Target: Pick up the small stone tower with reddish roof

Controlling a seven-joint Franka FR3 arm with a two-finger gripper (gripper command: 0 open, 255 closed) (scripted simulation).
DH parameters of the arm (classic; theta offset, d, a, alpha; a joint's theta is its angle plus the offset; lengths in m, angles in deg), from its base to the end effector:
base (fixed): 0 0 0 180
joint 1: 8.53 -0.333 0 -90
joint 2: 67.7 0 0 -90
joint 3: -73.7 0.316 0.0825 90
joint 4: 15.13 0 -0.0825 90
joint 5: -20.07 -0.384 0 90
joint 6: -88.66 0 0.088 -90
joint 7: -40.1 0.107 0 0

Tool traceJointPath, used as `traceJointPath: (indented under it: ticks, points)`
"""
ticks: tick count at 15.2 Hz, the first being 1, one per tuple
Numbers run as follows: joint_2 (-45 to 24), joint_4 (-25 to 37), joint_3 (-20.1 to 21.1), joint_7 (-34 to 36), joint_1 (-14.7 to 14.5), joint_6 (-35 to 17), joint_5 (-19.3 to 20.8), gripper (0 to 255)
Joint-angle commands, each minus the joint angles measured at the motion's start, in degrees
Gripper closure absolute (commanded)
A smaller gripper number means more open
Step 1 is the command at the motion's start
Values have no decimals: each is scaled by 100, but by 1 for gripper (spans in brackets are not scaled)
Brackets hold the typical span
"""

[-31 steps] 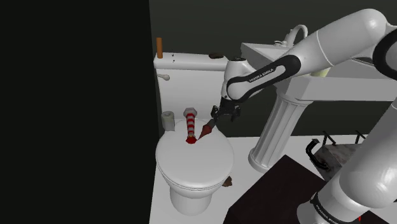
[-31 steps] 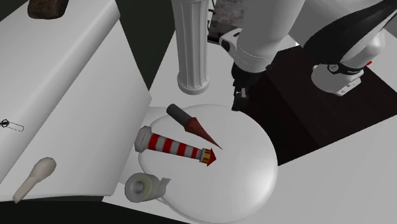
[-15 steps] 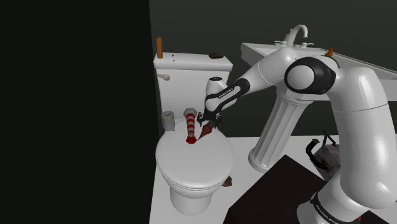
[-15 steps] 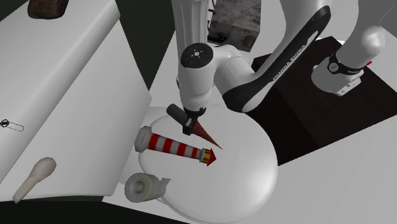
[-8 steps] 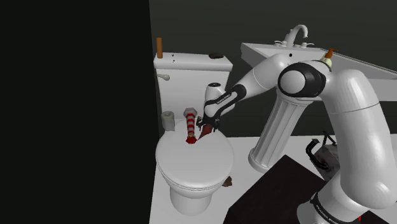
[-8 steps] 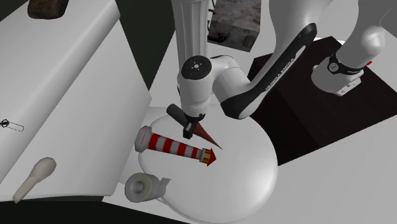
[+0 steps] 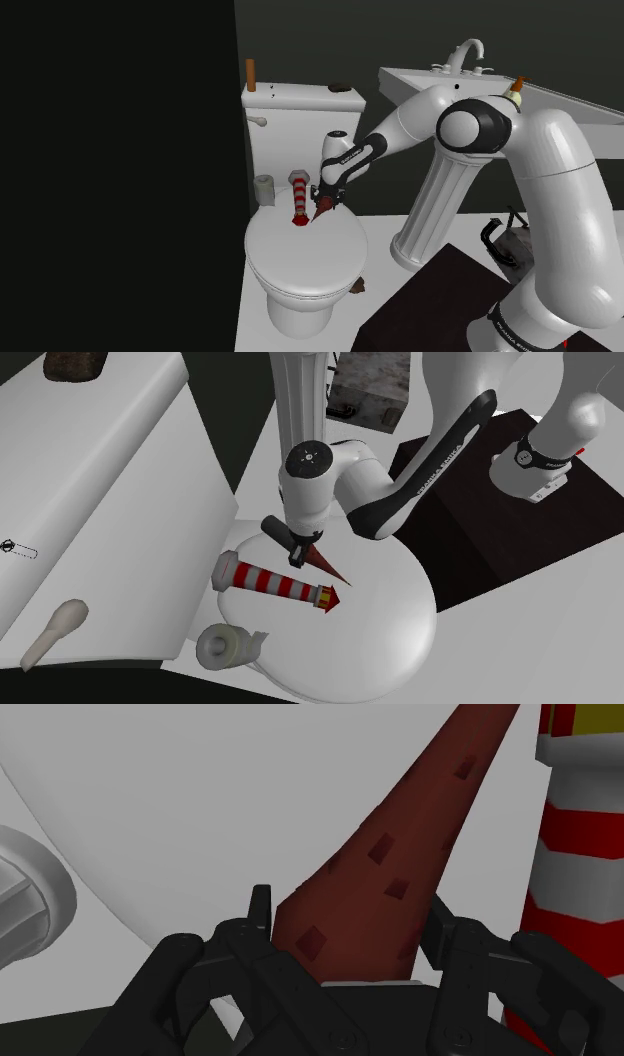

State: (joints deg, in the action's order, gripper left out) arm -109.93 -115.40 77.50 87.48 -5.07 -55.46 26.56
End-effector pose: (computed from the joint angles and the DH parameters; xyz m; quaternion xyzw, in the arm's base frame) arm 0.6639 0.0015 0.1536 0.9307 -0.3653 0.0190 0.0044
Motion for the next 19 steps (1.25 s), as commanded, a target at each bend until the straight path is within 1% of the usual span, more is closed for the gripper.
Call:
traceJointPath:
  ticks: [1, 17, 19]
  points:
    - [1, 1, 0, 0, 0, 0, 0, 255]
    - [852, -110, 81, -70, 53, 739, -91, 255]
    - [860, -110, 82, -71, 53, 747, -92, 255]
